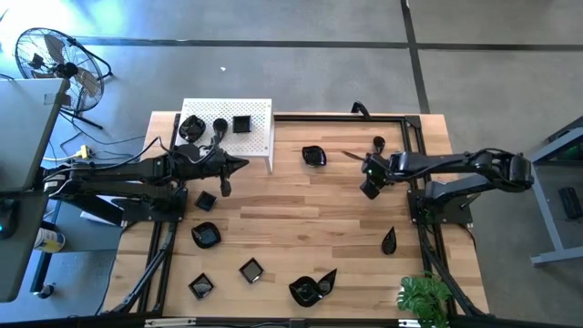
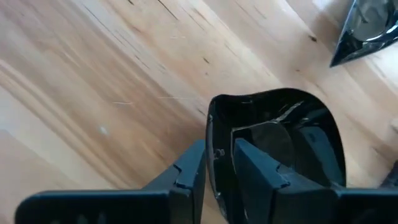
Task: Pick & Place Mini shaped plates
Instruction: Stack the black leaf shaped plate on top of the stacked black leaf shaped plates on the shelf
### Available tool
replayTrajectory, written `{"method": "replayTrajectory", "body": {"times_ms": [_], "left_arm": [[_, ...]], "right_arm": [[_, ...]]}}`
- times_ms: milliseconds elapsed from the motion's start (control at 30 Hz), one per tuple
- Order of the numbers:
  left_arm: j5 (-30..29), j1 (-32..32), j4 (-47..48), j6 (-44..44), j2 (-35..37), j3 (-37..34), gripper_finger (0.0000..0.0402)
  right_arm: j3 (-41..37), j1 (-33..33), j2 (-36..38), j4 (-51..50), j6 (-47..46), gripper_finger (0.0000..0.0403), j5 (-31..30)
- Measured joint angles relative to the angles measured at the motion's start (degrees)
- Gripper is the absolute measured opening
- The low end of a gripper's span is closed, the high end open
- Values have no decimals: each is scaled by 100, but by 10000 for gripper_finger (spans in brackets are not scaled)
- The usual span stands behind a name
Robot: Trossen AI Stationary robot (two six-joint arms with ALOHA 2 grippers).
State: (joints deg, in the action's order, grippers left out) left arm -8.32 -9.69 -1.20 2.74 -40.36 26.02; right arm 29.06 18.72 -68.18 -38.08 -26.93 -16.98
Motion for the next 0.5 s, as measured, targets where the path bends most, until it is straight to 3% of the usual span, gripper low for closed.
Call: {"method": "replayTrajectory", "body": {"times_ms": [233, 500], "left_arm": [[-2, 0, 1, -2, -2, 0, 1], [-2, 0, -77, -16, -2, 0, 1]], "right_arm": [[0, 87, -59, 62, 149, 59, 131], [3, 84, -650, 154, 295, 53, 64]]}}
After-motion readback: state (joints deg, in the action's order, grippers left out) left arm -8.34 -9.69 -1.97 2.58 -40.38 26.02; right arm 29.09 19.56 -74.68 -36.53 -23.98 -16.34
